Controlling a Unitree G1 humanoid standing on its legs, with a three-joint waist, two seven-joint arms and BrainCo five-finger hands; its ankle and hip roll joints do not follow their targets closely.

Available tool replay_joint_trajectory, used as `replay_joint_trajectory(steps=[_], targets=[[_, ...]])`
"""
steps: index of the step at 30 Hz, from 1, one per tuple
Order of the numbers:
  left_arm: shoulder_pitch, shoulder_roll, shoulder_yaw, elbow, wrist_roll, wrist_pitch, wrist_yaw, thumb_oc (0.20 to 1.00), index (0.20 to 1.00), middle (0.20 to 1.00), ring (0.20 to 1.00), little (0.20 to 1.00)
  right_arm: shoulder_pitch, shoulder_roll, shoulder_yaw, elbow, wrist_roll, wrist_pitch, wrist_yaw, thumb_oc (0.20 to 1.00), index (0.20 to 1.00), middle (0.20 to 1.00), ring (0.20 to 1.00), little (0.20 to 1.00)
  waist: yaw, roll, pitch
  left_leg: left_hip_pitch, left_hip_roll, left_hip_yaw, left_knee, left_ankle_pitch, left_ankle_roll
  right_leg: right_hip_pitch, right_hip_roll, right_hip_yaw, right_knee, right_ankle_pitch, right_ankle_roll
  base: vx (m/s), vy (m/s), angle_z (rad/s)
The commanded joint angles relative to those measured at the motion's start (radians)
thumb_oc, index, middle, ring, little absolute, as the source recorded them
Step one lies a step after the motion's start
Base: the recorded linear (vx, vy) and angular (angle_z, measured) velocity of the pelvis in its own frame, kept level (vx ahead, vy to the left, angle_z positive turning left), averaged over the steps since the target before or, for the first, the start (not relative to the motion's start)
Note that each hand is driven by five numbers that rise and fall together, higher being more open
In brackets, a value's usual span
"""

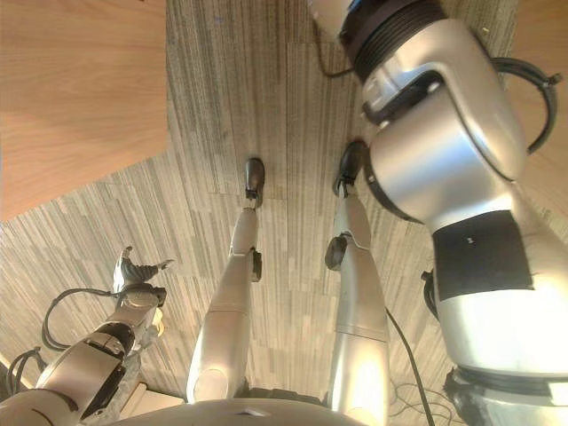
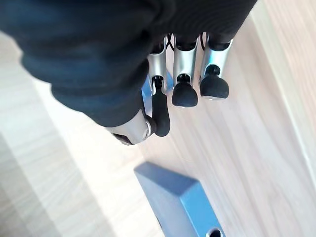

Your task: Put the empty folder in the office cabinet

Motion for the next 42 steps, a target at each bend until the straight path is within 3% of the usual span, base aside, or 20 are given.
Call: replay_joint_trajectory(steps=[1, 6, 13, 24, 32, 42], targets=[[-0.037, 0.107, -0.009, 0.047, -0.011, 0.025, 0.032, 1.000, 1.000, 1.000, 1.000, 1.000, -0.035, 0.054, 0.040, 0.038, -0.035, -0.021, 0.021, 0.200, 0.200, 0.200, 0.200, 0.200, 0.020, -0.087, 0.015, 0.312, 0.069, -0.031, -0.010, -0.210, -0.080, -0.005, -0.038, 0.061, 0.217, -0.307, 0.197, 0.01, -0.045, 0.09], [-0.040, 0.119, 0.000, 0.055, -0.014, 0.017, 0.035, 1.000, 1.000, 1.000, 1.000, 1.000, -0.054, 0.024, 0.023, 0.097, -0.040, -0.006, 0.012, 0.200, 0.200, 0.200, 0.200, 0.200, 0.023, -0.095, 0.006, 0.304, 0.069, -0.035, -0.010, -0.213, -0.083, -0.023, -0.034, 0.064, 0.225, -0.313, 0.199, 0.02, -0.036, 0.04], [-0.010, 0.099, 0.010, 0.092, -0.017, 0.022, 0.031, 1.000, 1.000, 1.000, 1.000, 1.000, -0.097, -0.060, -0.031, 0.214, -0.072, 0.013, -0.061, 0.200, 0.200, 0.200, 0.200, 0.200, 0.034, -0.083, -0.008, 0.308, 0.072, -0.030, -0.010, -0.197, -0.077, -0.059, -0.025, 0.084, 0.256, -0.328, 0.207, 0.03, 0.000, -0.01], [0.031, 0.102, 0.013, 0.082, -0.011, 0.019, 0.018, 1.000, 1.000, 1.000, 1.000, 1.000, -0.133, -0.134, 0.068, 0.277, -0.216, 0.126, -0.041, 0.200, 0.200, 0.200, 0.200, 0.200, 0.038, -0.057, -0.012, 0.305, 0.067, -0.025, -0.010, -0.169, -0.083, -0.050, -0.025, 0.079, 0.227, -0.325, 0.206, 0.01, 0.012, -0.03], [0.032, 0.101, 0.006, 0.085, -0.019, 0.011, 0.024, 1.000, 1.000, 1.000, 1.000, 1.000, -0.114, -0.077, 0.088, 0.223, -0.225, 0.105, -0.026, 0.200, 0.200, 0.200, 0.200, 0.200, 0.033, -0.052, -0.014, 0.313, 0.072, -0.027, -0.010, -0.179, -0.083, -0.050, -0.027, 0.079, 0.254, -0.331, 0.203, 0.02, 0.029, 0.00], [0.006, 0.116, 0.017, 0.098, 0.004, 0.017, 0.029, 1.000, 1.000, 1.000, 1.000, 1.000, -0.031, 0.107, 0.239, -0.087, -0.199, 0.029, 0.083, 0.200, 0.200, 0.200, 0.200, 0.200, 0.024, -0.112, -0.031, 0.328, 0.071, -0.032, -0.010, -0.164, -0.083, -0.037, -0.038, 0.071, 0.271, -0.330, 0.193, 0.00, -0.003, 0.00]])
